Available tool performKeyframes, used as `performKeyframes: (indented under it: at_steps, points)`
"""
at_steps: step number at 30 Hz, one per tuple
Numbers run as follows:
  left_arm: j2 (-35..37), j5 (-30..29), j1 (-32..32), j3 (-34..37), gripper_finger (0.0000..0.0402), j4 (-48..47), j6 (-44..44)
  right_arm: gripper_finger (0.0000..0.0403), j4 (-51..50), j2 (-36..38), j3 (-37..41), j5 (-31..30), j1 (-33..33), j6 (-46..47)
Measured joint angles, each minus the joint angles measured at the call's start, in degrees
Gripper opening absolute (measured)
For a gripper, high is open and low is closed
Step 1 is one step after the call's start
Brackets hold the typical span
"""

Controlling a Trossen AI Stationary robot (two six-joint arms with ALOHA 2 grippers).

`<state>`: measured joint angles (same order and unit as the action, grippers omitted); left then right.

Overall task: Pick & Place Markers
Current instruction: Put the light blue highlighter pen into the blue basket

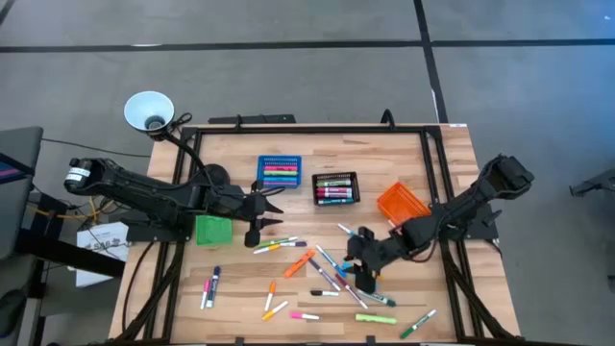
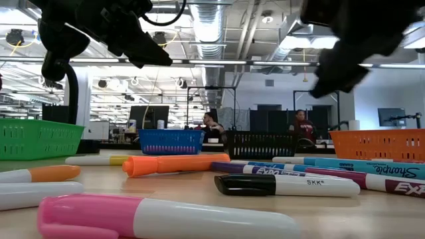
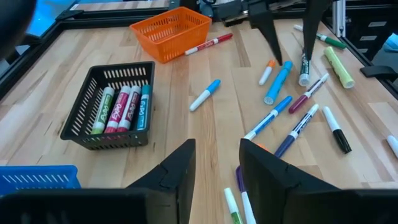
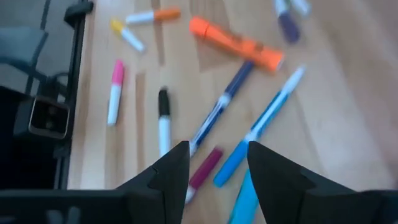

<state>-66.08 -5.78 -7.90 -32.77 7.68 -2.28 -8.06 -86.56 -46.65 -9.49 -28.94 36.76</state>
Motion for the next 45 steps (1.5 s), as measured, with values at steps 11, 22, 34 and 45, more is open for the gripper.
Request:
performKeyframes:
  at_steps: [11,22,34,45]
  points:
    - [0.00,0.02,0.00,0.00,0.0120,-0.08,1.77,0.0167,-7.41,-0.74,0.00,-2.99,-1.00,7.37]
    - [-0.02,0.02,0.00,2.50,0.0120,0.22,4.31,0.0199,-6.84,-8.92,0.00,-1.12,-0.62,6.29]
    - [-0.02,0.04,0.02,2.69,0.0120,0.57,4.74,0.0170,-6.32,-12.26,-0.17,-1.56,0.64,4.75]
    - [-0.02,0.04,0.00,2.69,0.0120,1.28,4.75,0.0056,-1.63,-12.70,0.08,-0.56,4.29,0.95]
